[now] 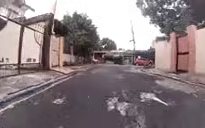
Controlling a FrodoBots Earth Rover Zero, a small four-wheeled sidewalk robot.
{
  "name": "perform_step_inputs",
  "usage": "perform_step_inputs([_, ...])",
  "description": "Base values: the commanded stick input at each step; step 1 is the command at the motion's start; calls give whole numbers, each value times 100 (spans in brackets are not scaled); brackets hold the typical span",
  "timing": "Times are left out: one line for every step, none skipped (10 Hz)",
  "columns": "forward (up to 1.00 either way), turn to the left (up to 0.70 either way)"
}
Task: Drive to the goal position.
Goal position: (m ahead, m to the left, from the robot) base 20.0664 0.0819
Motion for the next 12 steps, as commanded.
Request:
perform_step_inputs([100, 0])
perform_step_inputs([100, 0])
perform_step_inputs([100, 0])
perform_step_inputs([100, 0])
perform_step_inputs([100, 0])
perform_step_inputs([100, 0])
perform_step_inputs([100, 0])
perform_step_inputs([100, 0])
perform_step_inputs([100, 0])
perform_step_inputs([100, 0])
perform_step_inputs([100, 0])
perform_step_inputs([100, 0])
